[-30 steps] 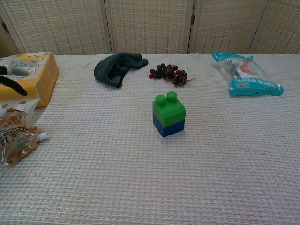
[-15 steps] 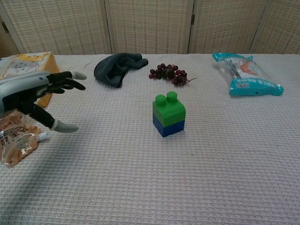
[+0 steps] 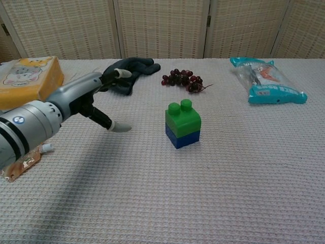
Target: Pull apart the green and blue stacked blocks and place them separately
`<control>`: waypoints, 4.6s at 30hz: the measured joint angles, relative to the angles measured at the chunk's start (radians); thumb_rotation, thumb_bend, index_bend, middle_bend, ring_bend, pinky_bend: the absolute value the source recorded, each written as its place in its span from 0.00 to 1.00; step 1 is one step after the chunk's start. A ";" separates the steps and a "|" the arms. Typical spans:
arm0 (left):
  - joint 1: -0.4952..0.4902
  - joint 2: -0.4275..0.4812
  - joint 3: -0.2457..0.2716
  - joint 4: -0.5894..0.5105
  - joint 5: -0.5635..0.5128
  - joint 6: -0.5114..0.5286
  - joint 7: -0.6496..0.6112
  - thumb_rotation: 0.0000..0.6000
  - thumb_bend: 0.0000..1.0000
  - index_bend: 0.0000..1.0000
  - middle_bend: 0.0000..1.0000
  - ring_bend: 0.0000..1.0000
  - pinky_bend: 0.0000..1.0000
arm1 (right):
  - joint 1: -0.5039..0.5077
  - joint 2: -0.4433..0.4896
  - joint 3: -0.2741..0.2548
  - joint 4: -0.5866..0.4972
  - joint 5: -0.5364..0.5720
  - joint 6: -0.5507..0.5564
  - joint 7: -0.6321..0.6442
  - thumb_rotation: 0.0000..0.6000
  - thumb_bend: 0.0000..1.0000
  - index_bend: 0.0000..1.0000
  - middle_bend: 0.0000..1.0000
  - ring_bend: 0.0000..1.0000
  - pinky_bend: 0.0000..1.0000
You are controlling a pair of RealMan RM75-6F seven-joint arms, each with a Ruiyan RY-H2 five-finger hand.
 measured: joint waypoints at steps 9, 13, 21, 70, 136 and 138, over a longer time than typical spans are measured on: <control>-0.068 -0.082 -0.019 0.104 -0.017 -0.058 -0.014 1.00 0.19 0.00 0.15 0.01 0.00 | 0.002 0.011 0.005 0.004 0.015 -0.011 0.037 1.00 0.33 0.00 0.00 0.00 0.00; -0.090 -0.106 -0.025 0.117 -0.027 -0.079 -0.015 1.00 0.19 0.00 0.15 0.00 0.00 | 0.005 0.014 0.007 0.006 0.023 -0.020 0.052 1.00 0.33 0.00 0.00 0.00 0.00; -0.148 -0.188 -0.049 0.211 -0.063 -0.114 -0.001 1.00 0.19 0.00 0.15 0.00 0.00 | 0.015 0.028 0.013 0.018 0.041 -0.047 0.102 1.00 0.33 0.00 0.00 0.00 0.00; -0.299 -0.457 -0.140 0.695 0.048 -0.115 -0.234 1.00 0.20 0.01 0.24 0.02 0.00 | -0.009 0.060 0.019 0.036 0.052 -0.023 0.185 1.00 0.33 0.00 0.00 0.00 0.00; -0.139 -0.318 -0.120 0.403 0.060 0.023 -0.248 1.00 0.33 0.65 0.80 0.28 0.00 | 0.065 0.036 -0.001 0.053 -0.018 -0.117 0.217 1.00 0.33 0.00 0.00 0.00 0.00; -0.122 -0.284 -0.112 0.333 0.059 0.024 -0.240 1.00 0.33 0.65 0.80 0.28 0.00 | 0.090 0.035 -0.002 0.059 -0.042 -0.137 0.254 1.00 0.33 0.00 0.00 0.00 0.00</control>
